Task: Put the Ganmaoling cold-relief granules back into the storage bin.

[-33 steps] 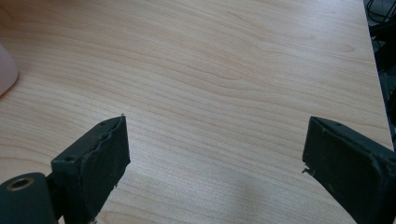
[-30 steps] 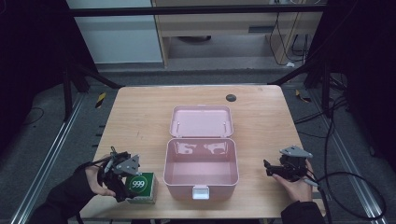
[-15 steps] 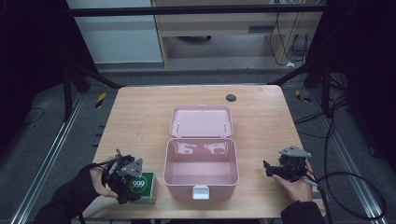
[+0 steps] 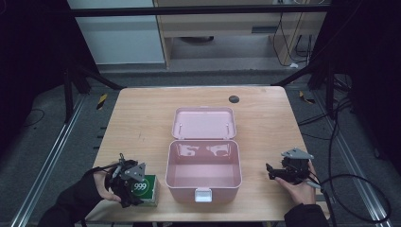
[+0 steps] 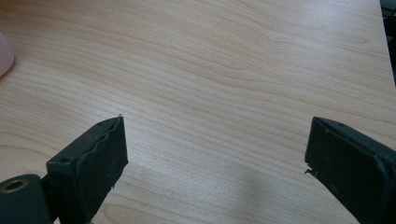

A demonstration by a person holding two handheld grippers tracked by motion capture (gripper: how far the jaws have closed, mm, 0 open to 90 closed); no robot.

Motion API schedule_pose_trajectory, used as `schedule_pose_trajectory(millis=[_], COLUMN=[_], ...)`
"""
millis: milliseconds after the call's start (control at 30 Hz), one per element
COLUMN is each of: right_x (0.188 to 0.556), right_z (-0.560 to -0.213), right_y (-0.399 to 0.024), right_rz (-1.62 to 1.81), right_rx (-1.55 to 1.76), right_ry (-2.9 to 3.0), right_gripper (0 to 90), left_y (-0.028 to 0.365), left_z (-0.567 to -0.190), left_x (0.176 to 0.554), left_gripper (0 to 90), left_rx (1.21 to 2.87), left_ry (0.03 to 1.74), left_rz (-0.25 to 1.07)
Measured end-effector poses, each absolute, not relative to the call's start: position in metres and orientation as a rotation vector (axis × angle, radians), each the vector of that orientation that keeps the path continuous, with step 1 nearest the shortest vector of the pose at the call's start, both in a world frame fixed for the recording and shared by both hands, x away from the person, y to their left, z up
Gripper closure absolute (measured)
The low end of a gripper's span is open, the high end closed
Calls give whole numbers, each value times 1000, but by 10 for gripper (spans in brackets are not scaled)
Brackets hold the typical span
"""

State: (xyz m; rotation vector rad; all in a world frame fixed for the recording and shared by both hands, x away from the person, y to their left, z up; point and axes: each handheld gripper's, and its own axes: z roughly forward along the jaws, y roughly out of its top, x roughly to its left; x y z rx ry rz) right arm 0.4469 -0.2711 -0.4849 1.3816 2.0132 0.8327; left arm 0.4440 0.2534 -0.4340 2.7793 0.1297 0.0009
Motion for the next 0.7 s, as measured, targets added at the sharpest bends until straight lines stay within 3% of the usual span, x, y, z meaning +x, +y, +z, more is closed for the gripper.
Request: schedule_pose_trajectory(millis=[700], right_x=[446], right_z=[-485], right_y=[-271], right_rz=[831], right_rx=[1383], right_ry=[2022], right_gripper=[61], left_y=[253], left_z=[-423], left_x=[447], left_gripper=[140], left_rx=[2794], left_ry=[148], left_rz=[-26])
